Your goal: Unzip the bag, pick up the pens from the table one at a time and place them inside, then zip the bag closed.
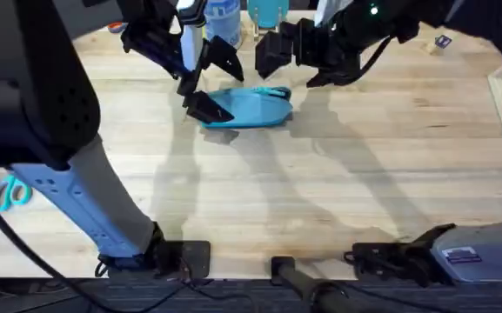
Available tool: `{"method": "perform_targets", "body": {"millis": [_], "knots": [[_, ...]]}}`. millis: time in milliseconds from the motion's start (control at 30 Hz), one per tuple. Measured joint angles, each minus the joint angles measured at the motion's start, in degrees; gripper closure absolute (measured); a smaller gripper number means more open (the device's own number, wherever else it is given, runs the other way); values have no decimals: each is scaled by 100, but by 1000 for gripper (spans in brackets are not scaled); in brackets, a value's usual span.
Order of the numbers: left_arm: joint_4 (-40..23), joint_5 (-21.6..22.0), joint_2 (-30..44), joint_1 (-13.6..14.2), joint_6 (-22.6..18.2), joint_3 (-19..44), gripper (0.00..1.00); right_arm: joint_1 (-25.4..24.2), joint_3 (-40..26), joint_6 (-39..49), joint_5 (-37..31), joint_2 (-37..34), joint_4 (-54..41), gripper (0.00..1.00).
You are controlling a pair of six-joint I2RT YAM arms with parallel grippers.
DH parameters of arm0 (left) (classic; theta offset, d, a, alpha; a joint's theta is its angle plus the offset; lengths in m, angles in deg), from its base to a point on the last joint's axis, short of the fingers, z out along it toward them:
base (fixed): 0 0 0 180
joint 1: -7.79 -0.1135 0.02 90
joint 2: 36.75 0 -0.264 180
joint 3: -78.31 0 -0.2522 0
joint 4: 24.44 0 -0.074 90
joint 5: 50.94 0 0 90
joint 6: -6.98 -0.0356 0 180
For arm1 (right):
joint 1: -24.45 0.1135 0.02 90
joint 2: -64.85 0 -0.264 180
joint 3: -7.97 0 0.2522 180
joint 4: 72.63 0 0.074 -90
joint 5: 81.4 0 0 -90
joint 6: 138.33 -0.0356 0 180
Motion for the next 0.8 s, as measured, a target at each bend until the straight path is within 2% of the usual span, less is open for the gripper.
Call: {"method": "perform_targets", "body": {"millis": [200,367,533,600,700,733,800], "knots": [[0,15,0,0,36,0,6,0,0,0,0,2,0,6],[0,15,0,0,52,0,46,0,0,1,0,1,0,7],[23,15,0,0,59,0,576,0,0,22,0,2,-51,6],[37,15,0,0,65,0,661,0,0,66,0,0,-121,5],[42,19,0,0,65,0,895,0,0,182,0,2,-217,6],[44,37,0,0,61,0,941,0,0,228,0,2,-256,6],[42,47,0,0,62,0,955,-8,0,283,2,2,-321,6]]}}
